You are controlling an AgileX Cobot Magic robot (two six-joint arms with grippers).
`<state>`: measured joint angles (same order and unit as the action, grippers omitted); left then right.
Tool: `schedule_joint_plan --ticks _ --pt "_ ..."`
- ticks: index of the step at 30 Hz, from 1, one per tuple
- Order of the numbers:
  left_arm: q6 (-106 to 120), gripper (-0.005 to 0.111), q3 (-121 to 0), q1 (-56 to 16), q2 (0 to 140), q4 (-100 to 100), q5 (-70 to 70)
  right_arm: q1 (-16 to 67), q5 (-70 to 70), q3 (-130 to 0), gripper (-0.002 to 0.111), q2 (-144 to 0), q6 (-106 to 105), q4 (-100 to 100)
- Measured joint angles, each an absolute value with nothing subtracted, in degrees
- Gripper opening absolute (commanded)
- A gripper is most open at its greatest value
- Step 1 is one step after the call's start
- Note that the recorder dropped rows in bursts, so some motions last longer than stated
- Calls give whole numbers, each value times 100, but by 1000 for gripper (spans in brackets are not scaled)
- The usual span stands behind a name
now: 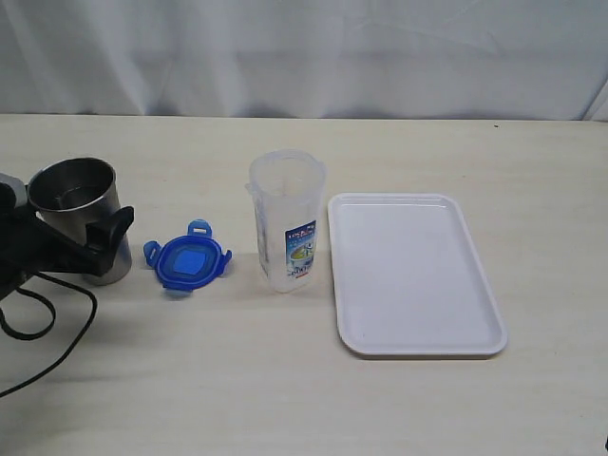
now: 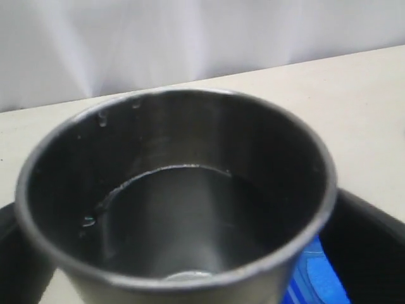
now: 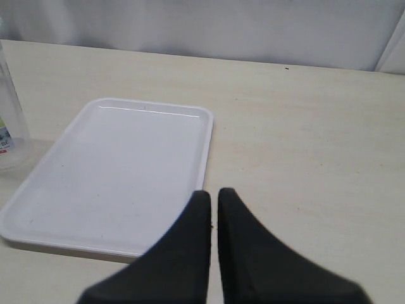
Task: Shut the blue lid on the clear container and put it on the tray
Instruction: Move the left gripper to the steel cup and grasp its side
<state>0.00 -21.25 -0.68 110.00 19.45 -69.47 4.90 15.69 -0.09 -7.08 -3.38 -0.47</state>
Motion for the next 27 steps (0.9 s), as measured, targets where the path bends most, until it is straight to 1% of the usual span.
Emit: schedule_joint_plan --ticks 6,24,27 --pt "0 98 -2189 -68 11236 1970 -6936 490 1569 -9 4 -708 -338 -47" --pt "-277 98 -2330 -68 11233 2022 -6946 490 1569 -9 4 -708 -338 -47" --pt "-287 94 -2330 -68 11233 2022 -6946 490 1569 -9 4 -708 -338 -47"
